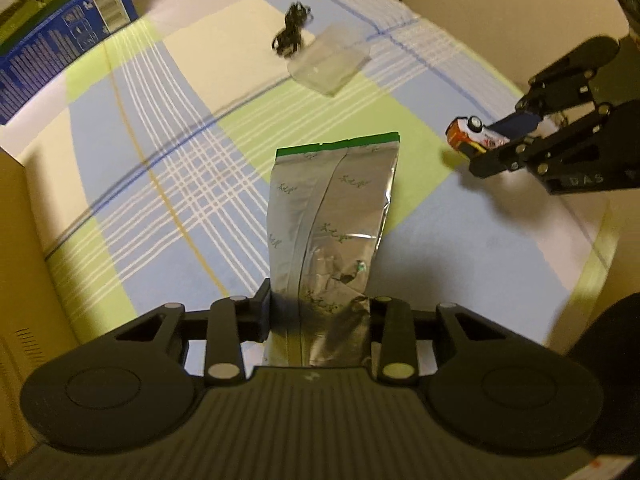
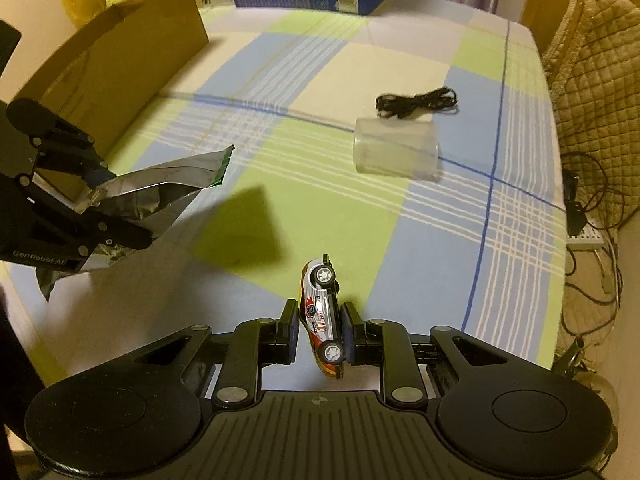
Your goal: Organize objects
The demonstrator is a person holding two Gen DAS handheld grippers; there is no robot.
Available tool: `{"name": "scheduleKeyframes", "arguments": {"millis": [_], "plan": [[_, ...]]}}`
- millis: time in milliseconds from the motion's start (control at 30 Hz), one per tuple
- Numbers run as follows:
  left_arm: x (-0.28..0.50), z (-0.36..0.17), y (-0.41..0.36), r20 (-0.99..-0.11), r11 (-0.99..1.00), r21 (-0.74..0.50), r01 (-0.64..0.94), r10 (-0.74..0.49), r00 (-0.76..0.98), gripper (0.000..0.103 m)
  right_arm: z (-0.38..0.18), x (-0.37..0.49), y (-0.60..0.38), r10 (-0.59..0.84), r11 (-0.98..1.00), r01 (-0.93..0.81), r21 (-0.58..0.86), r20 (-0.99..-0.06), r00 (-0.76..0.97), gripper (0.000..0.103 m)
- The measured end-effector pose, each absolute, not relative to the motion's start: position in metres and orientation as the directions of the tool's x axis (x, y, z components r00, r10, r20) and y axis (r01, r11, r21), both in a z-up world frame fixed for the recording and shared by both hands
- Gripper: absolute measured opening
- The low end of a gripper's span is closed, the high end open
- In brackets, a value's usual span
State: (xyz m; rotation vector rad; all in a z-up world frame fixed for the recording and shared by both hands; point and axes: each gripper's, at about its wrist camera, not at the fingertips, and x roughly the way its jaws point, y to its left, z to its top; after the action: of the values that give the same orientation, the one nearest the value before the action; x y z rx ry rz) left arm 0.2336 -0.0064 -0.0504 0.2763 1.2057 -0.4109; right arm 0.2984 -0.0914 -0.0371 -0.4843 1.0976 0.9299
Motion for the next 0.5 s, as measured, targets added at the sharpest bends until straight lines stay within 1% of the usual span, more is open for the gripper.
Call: {"name": "scheduleKeyframes", "arguments": {"millis": [333,500], "plan": [[0.212,0.014,0.002,-0.911,0.913,0.013,0.408,-0.157,0.38,0.031,0.029,0.264,-0.084,0.441,0.621,-0.775,0.113,-0.868,0.227,0.019],[0.196,0.042,0.015,-0.895,0.931,0.012,0.364,-0.153,0.42,0.031,0.05,0.24,-0.078,0.452,0.64,-0.76,0.109,-0.854,0.258,0.019]]}}
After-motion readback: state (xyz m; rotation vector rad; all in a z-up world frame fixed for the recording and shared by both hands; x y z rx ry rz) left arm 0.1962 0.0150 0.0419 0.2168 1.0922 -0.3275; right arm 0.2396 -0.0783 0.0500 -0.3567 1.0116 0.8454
